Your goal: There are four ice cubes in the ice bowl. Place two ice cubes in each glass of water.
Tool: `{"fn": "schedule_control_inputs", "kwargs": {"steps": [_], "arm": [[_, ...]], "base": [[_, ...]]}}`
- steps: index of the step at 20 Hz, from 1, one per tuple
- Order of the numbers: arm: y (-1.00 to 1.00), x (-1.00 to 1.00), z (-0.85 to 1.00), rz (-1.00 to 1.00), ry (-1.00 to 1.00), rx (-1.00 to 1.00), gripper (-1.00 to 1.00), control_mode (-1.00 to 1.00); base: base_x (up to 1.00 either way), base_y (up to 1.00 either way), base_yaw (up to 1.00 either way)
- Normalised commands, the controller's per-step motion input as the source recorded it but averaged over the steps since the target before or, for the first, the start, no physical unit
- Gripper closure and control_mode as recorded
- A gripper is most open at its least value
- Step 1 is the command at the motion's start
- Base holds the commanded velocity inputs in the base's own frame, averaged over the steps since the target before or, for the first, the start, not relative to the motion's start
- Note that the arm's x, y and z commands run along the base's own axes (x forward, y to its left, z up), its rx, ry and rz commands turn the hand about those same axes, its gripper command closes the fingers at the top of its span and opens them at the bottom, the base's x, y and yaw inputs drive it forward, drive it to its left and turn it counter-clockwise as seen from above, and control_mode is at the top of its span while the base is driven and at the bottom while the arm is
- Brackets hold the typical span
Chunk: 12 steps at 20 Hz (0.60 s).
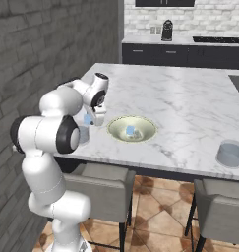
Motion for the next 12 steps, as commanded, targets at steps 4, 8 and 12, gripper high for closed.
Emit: {"fn": "schedule_control_inputs", "kwargs": {"steps": [4,8,12], "arm": [[0.42,0.0,0.0,-0.06,0.0,0.01,1.0,-1.0],[0.26,0.01,0.0,-0.04,0.0,0.01,1.0,-1.0],[0.13,0.0,0.0,-0.03,0.0,0.02,1.0,-1.0]], "base": [[0.0,0.0,0.0],[0.0,0.0,0.0],[0.0,0.0,0.0]]}}
